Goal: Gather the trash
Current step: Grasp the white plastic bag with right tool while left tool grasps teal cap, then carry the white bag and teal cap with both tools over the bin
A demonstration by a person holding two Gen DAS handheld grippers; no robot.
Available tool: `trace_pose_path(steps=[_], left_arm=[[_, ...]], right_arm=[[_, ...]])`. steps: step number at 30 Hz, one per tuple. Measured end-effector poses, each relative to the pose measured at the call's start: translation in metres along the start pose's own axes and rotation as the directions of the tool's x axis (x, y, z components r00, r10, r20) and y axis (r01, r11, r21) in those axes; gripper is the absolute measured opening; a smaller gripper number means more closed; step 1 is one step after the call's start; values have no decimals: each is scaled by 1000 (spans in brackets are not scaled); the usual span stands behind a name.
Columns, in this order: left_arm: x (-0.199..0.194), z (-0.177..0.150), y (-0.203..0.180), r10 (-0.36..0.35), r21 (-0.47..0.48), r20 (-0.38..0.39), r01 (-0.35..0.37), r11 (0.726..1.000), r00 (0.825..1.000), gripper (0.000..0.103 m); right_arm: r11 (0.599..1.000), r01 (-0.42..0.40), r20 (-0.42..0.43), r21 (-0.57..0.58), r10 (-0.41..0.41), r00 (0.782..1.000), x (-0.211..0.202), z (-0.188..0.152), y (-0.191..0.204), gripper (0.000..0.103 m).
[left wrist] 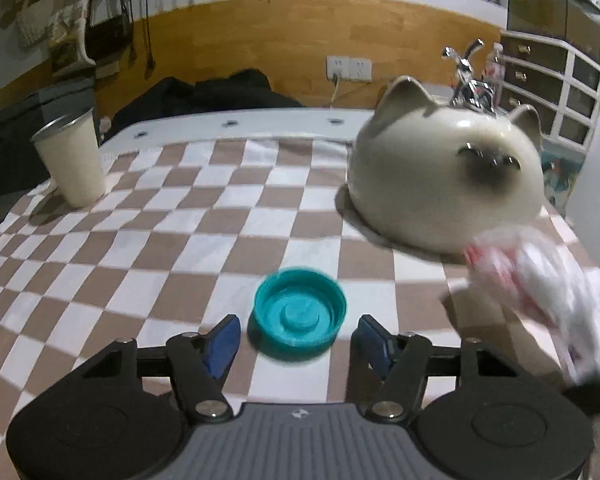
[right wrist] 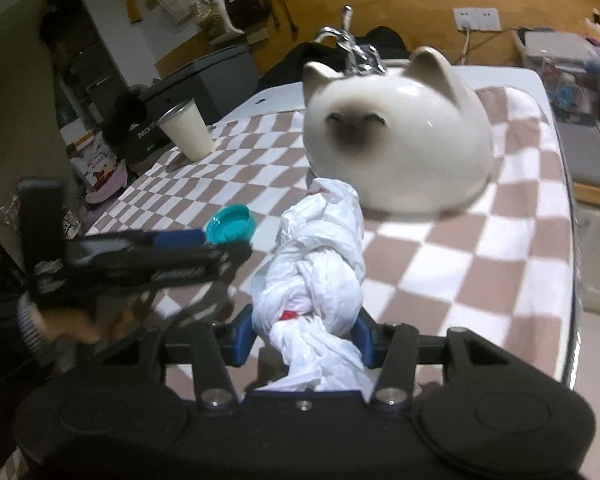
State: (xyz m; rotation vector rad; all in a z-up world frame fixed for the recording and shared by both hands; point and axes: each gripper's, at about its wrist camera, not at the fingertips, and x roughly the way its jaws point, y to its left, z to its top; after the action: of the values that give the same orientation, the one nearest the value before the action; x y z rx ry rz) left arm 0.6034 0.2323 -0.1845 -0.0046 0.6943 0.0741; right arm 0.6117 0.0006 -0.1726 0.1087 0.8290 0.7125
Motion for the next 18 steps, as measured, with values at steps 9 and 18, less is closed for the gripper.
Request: trace_pose_path(steps=[9,18], left_arm=[[-12,-2,-6,27,-81,-11,-27,996,1000,50],[-86,-20,-10,23,-166,-25,-27,986,999,50]], right_arm=[[999,33,-21,14,-33,999,-15,-13,-4,50],[997,73,-24,-16,-73,997,-37,-17,7,50]])
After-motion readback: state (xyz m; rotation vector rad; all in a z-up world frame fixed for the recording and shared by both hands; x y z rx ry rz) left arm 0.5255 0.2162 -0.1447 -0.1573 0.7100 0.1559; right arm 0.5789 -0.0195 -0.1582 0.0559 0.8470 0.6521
